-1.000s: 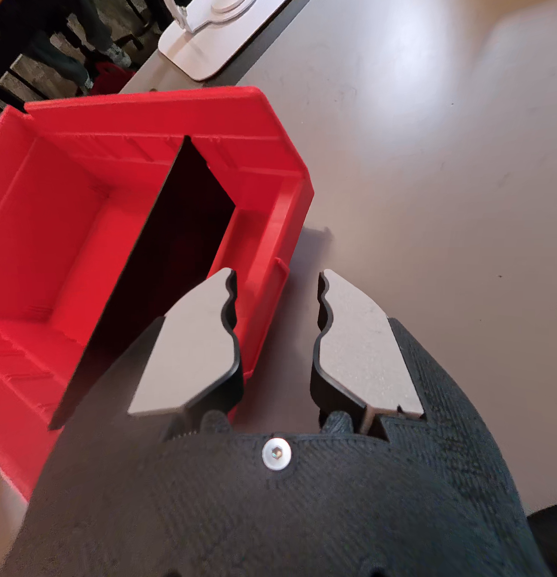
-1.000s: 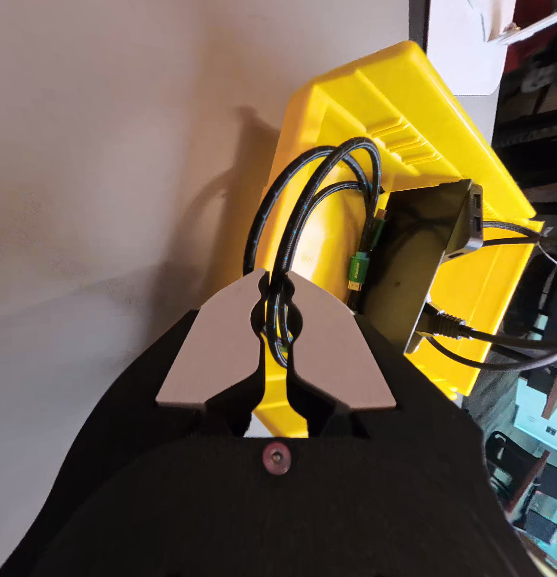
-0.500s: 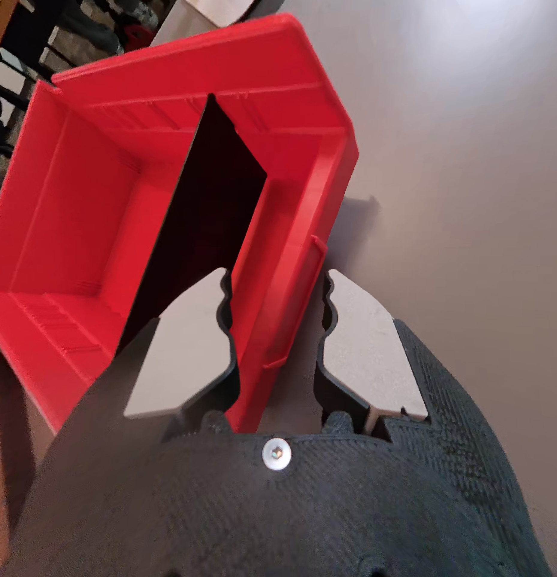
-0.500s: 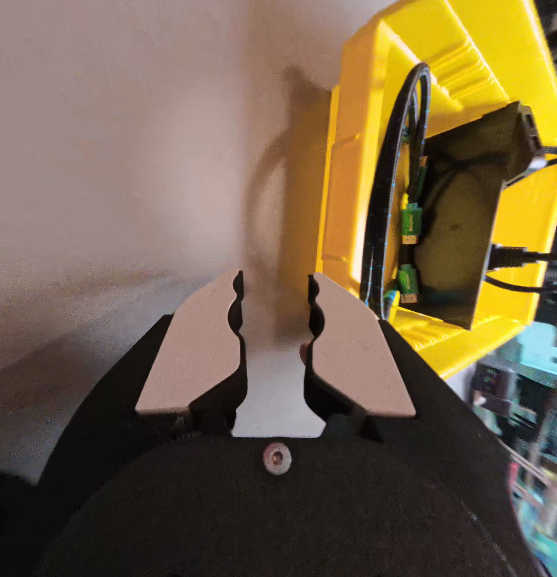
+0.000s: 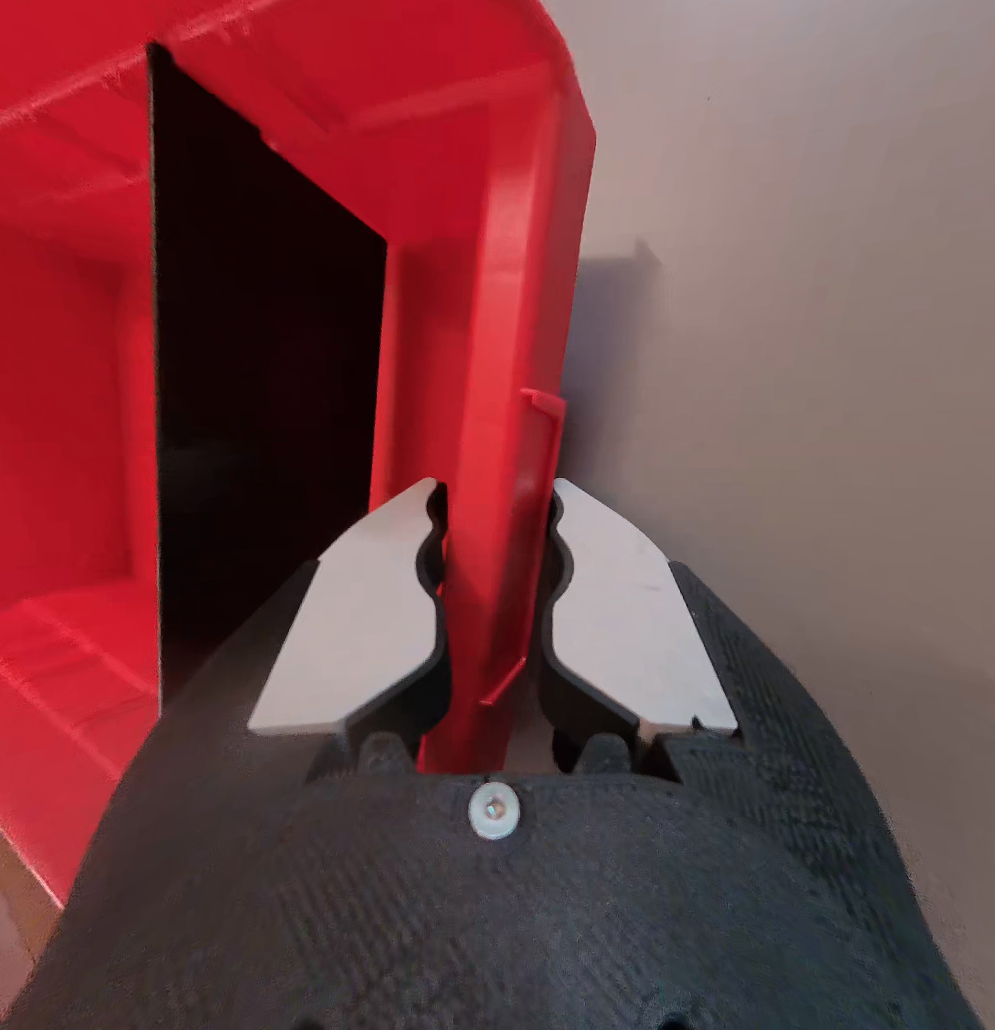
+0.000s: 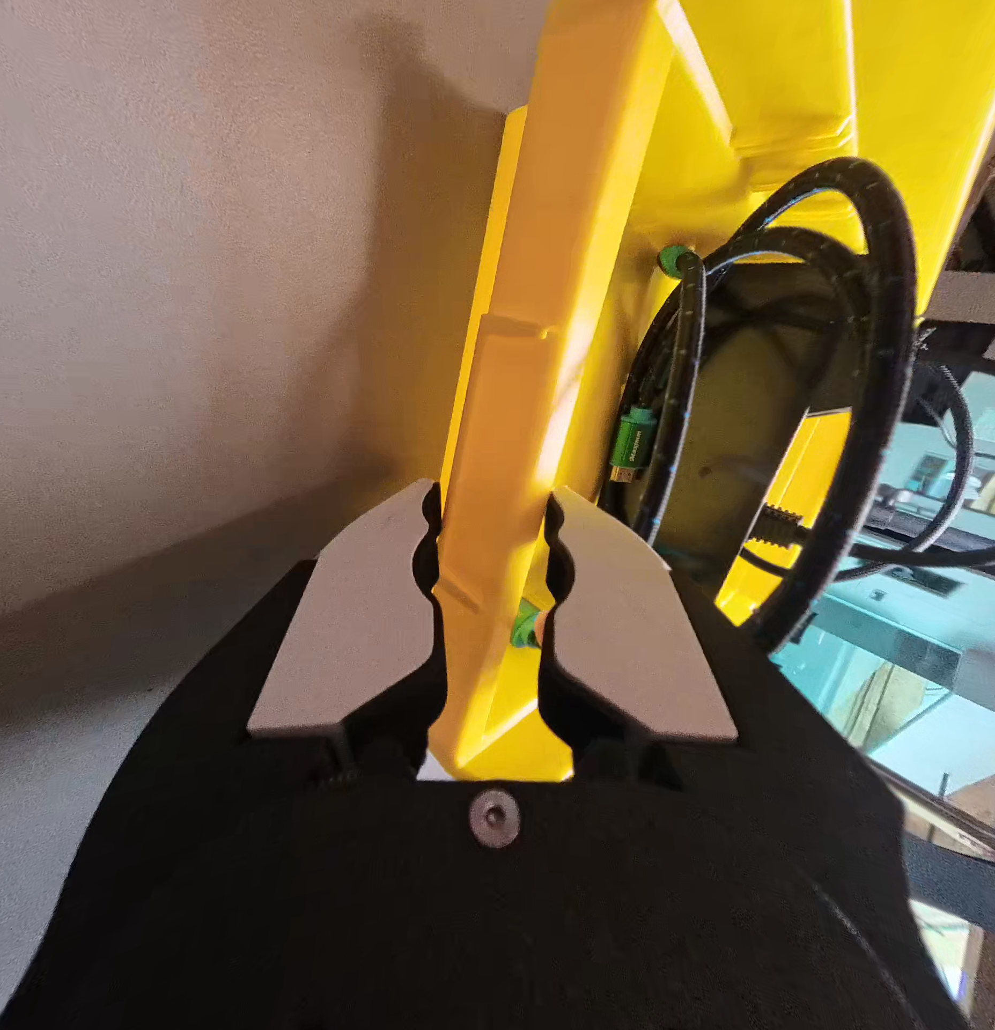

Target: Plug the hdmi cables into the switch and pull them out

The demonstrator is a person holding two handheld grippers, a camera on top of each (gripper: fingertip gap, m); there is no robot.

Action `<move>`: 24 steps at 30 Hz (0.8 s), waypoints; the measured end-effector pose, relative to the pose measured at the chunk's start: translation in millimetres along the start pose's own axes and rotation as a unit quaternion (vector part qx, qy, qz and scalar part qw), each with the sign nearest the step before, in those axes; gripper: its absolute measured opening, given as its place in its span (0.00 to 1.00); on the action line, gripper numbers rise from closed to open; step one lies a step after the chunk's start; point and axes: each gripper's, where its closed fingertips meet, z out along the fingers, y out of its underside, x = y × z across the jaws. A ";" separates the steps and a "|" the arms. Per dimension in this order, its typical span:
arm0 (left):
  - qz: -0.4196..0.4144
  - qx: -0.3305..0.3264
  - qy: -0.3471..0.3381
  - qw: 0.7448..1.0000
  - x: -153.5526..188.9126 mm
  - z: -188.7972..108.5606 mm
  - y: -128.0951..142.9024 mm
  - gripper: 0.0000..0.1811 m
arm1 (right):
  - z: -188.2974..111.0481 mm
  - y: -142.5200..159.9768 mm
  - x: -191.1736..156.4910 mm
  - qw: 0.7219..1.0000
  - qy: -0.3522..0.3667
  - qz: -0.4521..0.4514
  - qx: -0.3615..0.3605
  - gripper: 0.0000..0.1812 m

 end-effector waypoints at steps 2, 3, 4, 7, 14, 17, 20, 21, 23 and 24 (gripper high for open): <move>0.002 0.008 0.000 1.000 6.7 -1.5 -5.0 0.19 | -2.3 1.3 -2.2 1.000 0.006 -0.001 0.018 0.19; 0.008 0.014 0.002 1.000 11.7 -3.0 -8.1 0.19 | -5.8 3.1 -5.4 1.000 0.007 -0.004 0.024 0.19; 0.017 0.020 0.006 1.000 18.1 -5.0 -11.7 0.19 | -10.8 4.2 -10.0 0.999 0.008 -0.014 0.032 0.19; 0.055 0.042 0.024 0.997 44.7 -12.4 -27.9 0.19 | -34.0 5.7 -31.9 0.996 0.006 -0.044 0.073 0.19; 0.174 0.121 0.077 0.974 117.4 -26.7 -86.1 0.19 | -120.1 10.8 -91.4 0.974 -0.015 0.019 0.224 0.18; 0.215 0.149 0.084 0.961 131.2 -25.9 -106.6 0.20 | -168.9 20.2 -106.7 0.944 -0.060 0.140 0.293 0.18; 0.232 0.164 0.077 0.956 131.8 -21.7 -120.0 0.21 | -188.6 52.4 -100.0 0.907 -0.050 0.276 0.315 0.18; 0.223 0.162 0.074 0.958 129.4 -20.3 -122.2 0.22 | -189.8 65.9 -96.5 0.889 -0.043 0.327 0.317 0.18; 0.188 0.148 0.068 0.969 123.4 -19.0 -122.1 0.27 | -189.1 89.7 -92.0 0.842 -0.033 0.425 0.330 0.18; 0.171 0.137 0.059 0.974 119.7 -19.8 -120.2 0.29 | -186.0 100.2 -89.7 0.816 -0.030 0.472 0.334 0.18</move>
